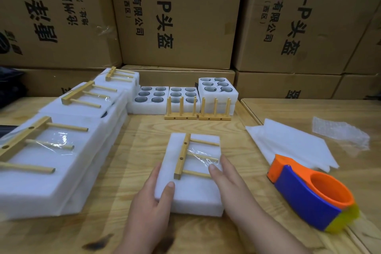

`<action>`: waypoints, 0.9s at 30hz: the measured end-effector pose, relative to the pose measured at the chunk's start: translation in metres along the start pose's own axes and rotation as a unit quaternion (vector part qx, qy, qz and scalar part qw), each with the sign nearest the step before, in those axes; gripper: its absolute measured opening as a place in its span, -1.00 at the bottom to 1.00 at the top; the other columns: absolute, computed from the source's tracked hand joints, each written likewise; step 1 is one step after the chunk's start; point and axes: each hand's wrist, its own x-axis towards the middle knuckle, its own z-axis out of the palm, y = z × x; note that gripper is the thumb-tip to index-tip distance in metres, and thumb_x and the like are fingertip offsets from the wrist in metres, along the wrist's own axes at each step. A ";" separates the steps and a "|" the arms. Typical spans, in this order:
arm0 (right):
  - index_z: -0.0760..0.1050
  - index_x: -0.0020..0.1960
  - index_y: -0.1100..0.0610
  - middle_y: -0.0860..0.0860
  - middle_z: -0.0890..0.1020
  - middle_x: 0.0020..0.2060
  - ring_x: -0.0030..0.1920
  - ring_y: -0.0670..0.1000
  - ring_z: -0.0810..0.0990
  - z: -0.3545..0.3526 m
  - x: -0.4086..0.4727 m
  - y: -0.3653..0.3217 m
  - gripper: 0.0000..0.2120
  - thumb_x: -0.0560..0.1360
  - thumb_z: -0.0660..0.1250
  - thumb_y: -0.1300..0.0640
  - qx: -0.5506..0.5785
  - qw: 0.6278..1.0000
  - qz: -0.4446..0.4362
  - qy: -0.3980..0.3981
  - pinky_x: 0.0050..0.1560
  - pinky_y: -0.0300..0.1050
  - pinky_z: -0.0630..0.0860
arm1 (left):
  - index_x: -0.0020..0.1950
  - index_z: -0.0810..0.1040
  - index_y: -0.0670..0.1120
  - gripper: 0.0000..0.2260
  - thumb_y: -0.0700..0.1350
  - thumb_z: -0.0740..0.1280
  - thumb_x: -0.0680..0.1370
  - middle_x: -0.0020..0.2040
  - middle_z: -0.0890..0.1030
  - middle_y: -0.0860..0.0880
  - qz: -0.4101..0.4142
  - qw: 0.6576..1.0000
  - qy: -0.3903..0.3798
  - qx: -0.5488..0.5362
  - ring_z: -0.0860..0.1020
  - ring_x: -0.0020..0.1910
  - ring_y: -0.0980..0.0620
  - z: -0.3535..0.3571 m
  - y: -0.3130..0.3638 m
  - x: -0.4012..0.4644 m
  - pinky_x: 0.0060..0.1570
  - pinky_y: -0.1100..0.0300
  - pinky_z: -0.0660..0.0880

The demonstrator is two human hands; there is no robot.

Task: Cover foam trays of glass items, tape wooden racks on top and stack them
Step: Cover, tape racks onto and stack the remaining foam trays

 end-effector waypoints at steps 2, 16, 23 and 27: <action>0.25 0.47 -0.26 -0.71 0.39 -0.03 -0.03 -0.68 0.35 0.006 0.006 0.008 -0.51 0.61 0.33 -0.07 0.021 1.000 0.005 0.023 0.02 -0.56 0.35 | 0.51 0.42 0.13 -0.38 0.22 0.26 0.45 0.13 0.35 0.55 0.004 1.000 0.002 0.005 0.31 0.01 0.76 -0.001 0.000 -0.001 -0.05 0.71 0.25; 0.63 0.25 -0.06 -0.22 0.69 0.15 0.19 -0.21 0.62 -0.002 -0.006 0.030 -0.67 0.66 0.20 0.23 0.081 0.994 -0.032 0.059 0.05 -0.38 0.51 | 0.01 0.53 0.58 -0.72 0.14 0.25 0.48 0.04 0.64 0.42 -0.050 0.997 -0.026 -0.052 0.57 0.06 0.42 -0.006 0.021 -0.001 0.00 0.31 0.46; 0.72 0.09 -0.10 -0.05 0.74 0.06 0.12 -0.09 0.69 0.000 -0.005 0.030 -0.60 0.68 0.13 0.21 0.118 0.987 -0.027 0.108 0.03 -0.20 0.60 | -0.10 0.71 0.04 -0.79 0.15 0.39 0.49 -0.25 0.71 0.21 -0.243 0.958 -0.115 -0.103 0.67 -0.22 0.16 -0.025 0.046 0.003 -0.17 0.18 0.53; 0.74 -0.06 -0.19 -0.15 0.75 -0.07 -0.02 -0.23 0.69 -0.004 -0.004 0.027 -0.55 0.66 0.13 0.17 0.098 0.982 -0.037 0.158 -0.15 -0.34 0.55 | 0.01 0.70 0.07 -0.81 0.14 0.42 0.53 -0.16 0.73 0.19 -0.257 0.942 -0.155 -0.150 0.70 -0.16 0.11 -0.030 0.050 0.001 -0.35 0.30 0.55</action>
